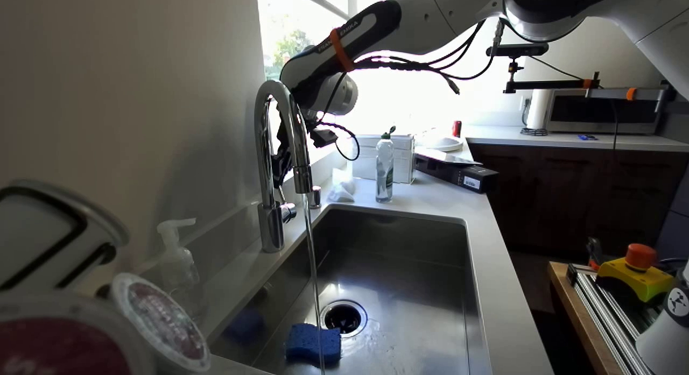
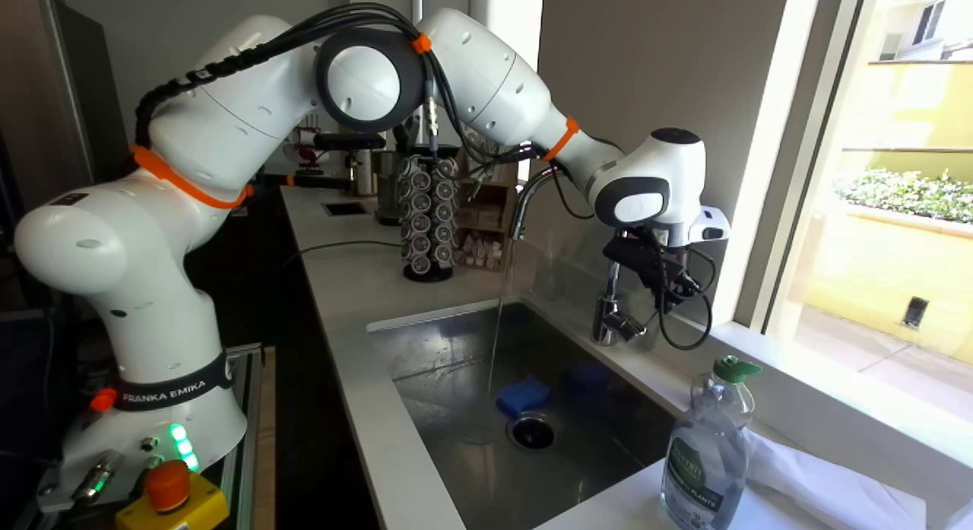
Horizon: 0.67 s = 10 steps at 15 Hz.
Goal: Push the faucet handle to the right.
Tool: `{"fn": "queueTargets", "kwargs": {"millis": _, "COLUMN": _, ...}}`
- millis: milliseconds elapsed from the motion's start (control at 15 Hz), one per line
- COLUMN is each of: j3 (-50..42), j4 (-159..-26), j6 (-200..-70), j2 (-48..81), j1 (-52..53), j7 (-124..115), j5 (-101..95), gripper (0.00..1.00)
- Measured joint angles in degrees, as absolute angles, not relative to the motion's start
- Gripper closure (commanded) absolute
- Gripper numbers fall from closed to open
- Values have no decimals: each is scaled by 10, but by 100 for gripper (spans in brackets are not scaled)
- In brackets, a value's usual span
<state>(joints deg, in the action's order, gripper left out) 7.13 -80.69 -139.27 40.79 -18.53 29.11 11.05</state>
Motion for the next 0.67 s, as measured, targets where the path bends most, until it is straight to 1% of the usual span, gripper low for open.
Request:
{"fn": "queueTargets", "kwargs": {"millis": 67, "j3": 72, "j4": -807, "j6": -1393, "j2": 408, "j1": -186, "j7": 291, "j5": 111, "gripper": 94}}
{"fn": "queueTargets", "kwargs": {"millis": 133, "j3": 72, "j4": -807, "j6": -1393, "j2": 408, "j1": -186, "j7": 291, "j5": 111, "gripper": 91}}
{"fn": "queueTargets", "kwargs": {"millis": 200, "j3": 73, "j4": -807, "j6": -1393, "j2": 408, "j1": -187, "j7": 291, "j5": 112, "gripper": 96}}
{"fn": "queueTargets", "kwargs": {"millis": 667, "j3": 73, "j4": -807, "j6": -1393, "j2": 408, "j1": -188, "j7": 291, "j5": 112, "gripper": 96}}
